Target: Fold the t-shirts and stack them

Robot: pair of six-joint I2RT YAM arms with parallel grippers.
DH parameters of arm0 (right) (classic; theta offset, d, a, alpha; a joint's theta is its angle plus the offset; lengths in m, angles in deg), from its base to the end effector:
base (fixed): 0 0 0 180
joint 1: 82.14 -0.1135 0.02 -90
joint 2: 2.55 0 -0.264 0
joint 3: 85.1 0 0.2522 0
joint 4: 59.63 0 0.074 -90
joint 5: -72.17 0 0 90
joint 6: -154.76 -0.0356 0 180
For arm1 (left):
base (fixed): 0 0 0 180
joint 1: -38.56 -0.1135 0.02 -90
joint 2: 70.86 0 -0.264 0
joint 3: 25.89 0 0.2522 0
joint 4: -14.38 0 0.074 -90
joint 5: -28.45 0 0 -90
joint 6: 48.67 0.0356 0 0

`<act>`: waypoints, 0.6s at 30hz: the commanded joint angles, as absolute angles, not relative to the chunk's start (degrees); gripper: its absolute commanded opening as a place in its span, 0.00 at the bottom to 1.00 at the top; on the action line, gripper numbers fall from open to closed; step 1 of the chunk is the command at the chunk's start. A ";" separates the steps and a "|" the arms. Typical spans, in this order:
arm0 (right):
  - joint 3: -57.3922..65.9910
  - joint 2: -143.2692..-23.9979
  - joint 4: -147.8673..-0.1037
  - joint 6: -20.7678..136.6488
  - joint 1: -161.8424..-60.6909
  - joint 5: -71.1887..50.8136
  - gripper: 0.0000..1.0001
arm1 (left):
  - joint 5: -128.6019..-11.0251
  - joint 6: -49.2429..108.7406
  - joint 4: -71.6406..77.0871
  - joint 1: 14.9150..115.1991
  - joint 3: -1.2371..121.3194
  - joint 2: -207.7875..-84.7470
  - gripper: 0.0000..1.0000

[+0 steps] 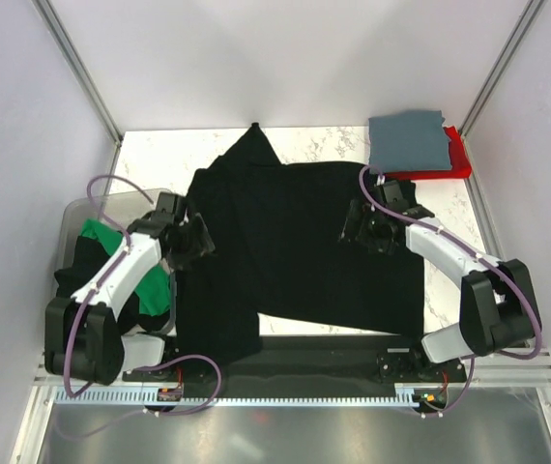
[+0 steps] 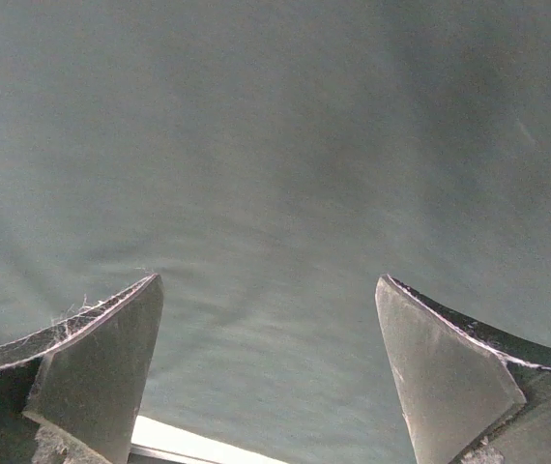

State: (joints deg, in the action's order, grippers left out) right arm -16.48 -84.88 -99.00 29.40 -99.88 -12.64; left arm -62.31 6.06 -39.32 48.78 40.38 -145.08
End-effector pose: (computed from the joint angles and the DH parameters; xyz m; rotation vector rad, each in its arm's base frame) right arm 0.2805 0.0931 0.2279 0.3541 2.5375 0.4861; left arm 0.2460 -0.0448 0.2362 -0.5761 2.6140 -0.2778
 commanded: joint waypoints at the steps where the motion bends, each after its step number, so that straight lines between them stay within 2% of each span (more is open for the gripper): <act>1: -18.16 -86.47 -101.77 27.58 -98.58 -19.41 0.98 | -64.72 2.74 -35.59 49.54 35.87 -138.12 0.83; 7: -18.08 -94.65 -98.27 30.03 -92.43 -19.23 0.98 | -65.86 2.92 -36.56 49.98 32.00 -134.06 0.82; 13: -12.99 -105.98 -96.59 33.81 -85.84 -19.14 0.98 | -66.12 3.71 -37.87 50.42 31.03 -132.74 0.81; 18: -8.41 -108.02 -96.77 35.75 -82.76 -22.38 0.98 | -65.60 2.93 -39.98 52.53 31.64 -131.25 0.80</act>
State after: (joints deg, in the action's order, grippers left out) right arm -8.81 -104.15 -96.94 32.48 -84.60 -17.21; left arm -65.17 4.66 -38.93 51.09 31.18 -133.36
